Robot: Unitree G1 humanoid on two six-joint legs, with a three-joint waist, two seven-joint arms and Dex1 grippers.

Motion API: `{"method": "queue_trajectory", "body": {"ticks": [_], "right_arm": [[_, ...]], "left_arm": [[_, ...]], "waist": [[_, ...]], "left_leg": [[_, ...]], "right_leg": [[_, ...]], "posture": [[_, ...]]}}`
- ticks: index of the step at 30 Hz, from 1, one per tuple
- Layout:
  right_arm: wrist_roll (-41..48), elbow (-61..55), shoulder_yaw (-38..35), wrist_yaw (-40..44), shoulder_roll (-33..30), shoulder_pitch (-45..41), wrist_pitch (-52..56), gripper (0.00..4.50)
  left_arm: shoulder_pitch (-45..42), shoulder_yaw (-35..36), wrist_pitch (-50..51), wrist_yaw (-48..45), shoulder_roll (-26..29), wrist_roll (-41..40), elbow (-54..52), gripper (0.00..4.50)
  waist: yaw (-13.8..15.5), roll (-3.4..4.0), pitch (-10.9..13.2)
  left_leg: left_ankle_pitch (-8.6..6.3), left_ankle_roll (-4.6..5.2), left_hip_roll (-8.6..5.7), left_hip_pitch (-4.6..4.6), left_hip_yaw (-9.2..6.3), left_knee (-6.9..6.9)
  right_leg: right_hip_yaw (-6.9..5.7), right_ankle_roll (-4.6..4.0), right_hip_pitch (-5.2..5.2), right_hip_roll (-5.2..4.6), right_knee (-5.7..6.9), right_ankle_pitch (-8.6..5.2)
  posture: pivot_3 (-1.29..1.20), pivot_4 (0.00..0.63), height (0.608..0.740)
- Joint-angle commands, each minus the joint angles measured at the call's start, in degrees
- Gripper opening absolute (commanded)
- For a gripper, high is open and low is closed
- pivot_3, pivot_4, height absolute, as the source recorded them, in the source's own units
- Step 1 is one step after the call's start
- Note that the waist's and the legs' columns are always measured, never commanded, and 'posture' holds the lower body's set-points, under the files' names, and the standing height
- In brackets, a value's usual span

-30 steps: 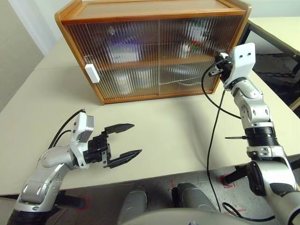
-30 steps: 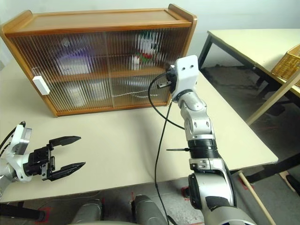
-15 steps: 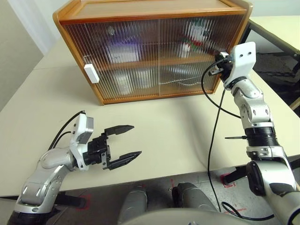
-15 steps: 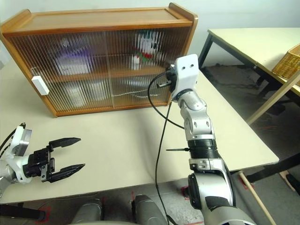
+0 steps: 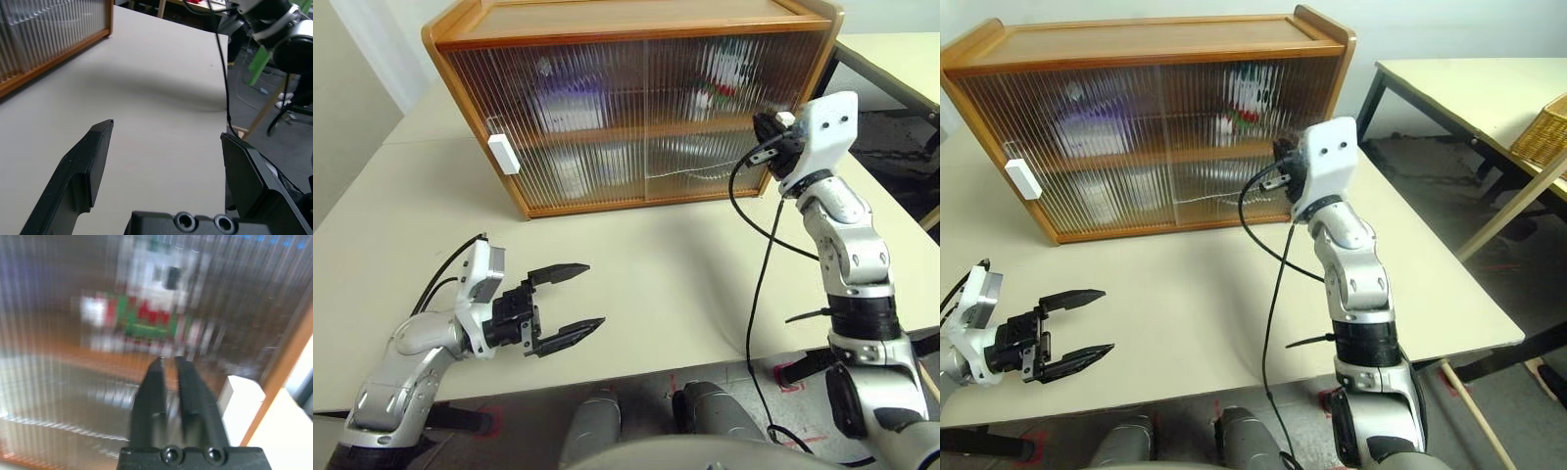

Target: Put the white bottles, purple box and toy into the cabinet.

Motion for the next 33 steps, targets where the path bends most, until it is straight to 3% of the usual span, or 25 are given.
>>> {"method": "queue_trajectory", "body": {"ticks": [1,4,9,11,14,17,20,25,33], "right_arm": [[4.6,-2.7,-0.8,7.0,-1.0,4.5,-3.9,1.67],[10.7,0.1,-3.8,18.0,-3.8,10.5,-9.7,2.74],[16.1,13.5,-9.9,27.2,-6.4,13.3,-15.3,4.49],[17.8,18.5,-12.0,30.4,-6.9,12.9,-17.4,4.49],[18.3,38.6,-16.9,37.6,-11.0,9.7,-24.9,4.49],[17.6,51.6,-18.8,42.3,-13.5,6.7,-31.5,4.49],[15.2,64.4,-21.0,38.3,-16.1,3.2,-37.7,4.49],[14.8,70.6,-21.8,39.5,-16.6,1.6,-42.2,4.49],[15.0,71.7,-22.1,41.2,-15.9,1.3,-43.1,4.49]], "left_arm": [[2.7,4.4,-1.3,-0.3,0.6,-0.8,1.4,4.5],[6.2,11.3,-3.0,1.1,-0.6,-1.9,3.2,4.5],[7.9,18.9,-5.9,4.7,-3.8,-2.5,7.1,4.5],[8.2,20.4,-7.2,6.0,-4.8,-1.8,8.3,4.5],[8.3,23.0,-10.2,14.7,-7.5,4.3,15.1,4.5],[6.0,23.5,-11.3,21.3,-9.6,6.9,18.3,4.5],[0.8,24.7,-13.7,31.4,-12.0,10.6,24.5,4.5],[-2.6,25.0,-17.2,34.3,-10.5,12.8,31.0,4.5],[-2.6,24.3,-18.0,34.5,-10.3,12.3,30.3,4.5]], "waist": [[0.0,0.0,0.0],[-0.1,-0.03,0.0],[0.1,0.01,0.0],[0.1,0.04,0.0],[0.3,0.15,0.0],[0.8,0.16,0.1],[1.4,0.2,0.3],[1.8,-0.18,0.6],[1.7,-0.51,0.8]], "left_leg": [[-0.01,-0.02,-0.07,0.0,0.01,0.0],[-0.04,-0.07,-0.28,-0.03,0.0,-0.02],[-0.04,-0.1,-0.33,0.03,-0.13,0.04],[-0.04,-0.1,-0.3,0.07,-0.14,0.07],[-0.04,-0.1,-0.25,0.12,-0.13,0.07],[-0.04,-0.1,-0.11,0.14,-0.09,0.05],[-0.03,-0.11,-0.04,0.28,-0.01,0.03],[-0.03,-0.1,0.0,1.02,0.08,-0.12],[-0.04,-0.12,-0.46,1.11,0.04,-0.03]], "right_leg": [[-0.01,-0.02,0.0,0.02,0.0,-0.02],[-0.01,-0.18,0.0,0.02,0.0,-0.21],[0.09,-0.15,0.13,-0.1,0.01,-0.33],[0.1,-0.15,0.18,-0.15,0.01,-0.33],[0.13,-0.14,0.23,-0.2,0.02,-0.33],[0.2,-0.07,0.27,-0.28,0.01,-0.4],[0.19,-0.14,0.4,-0.25,0.03,-0.41],[0.21,-0.37,1.08,-0.16,0.04,-0.34],[0.29,-0.25,1.31,-0.18,0.03,-0.37]], "posture": [[-0.02,0.04,0.74],[-0.01,0.049,0.74],[0.01,0.056,0.74],[0.02,0.058,0.74],[0.04,0.062,0.74],[0.06,0.065,0.74],[0.06,0.065,0.74],[0.06,0.062,0.74],[0.06,0.067,0.74]]}}
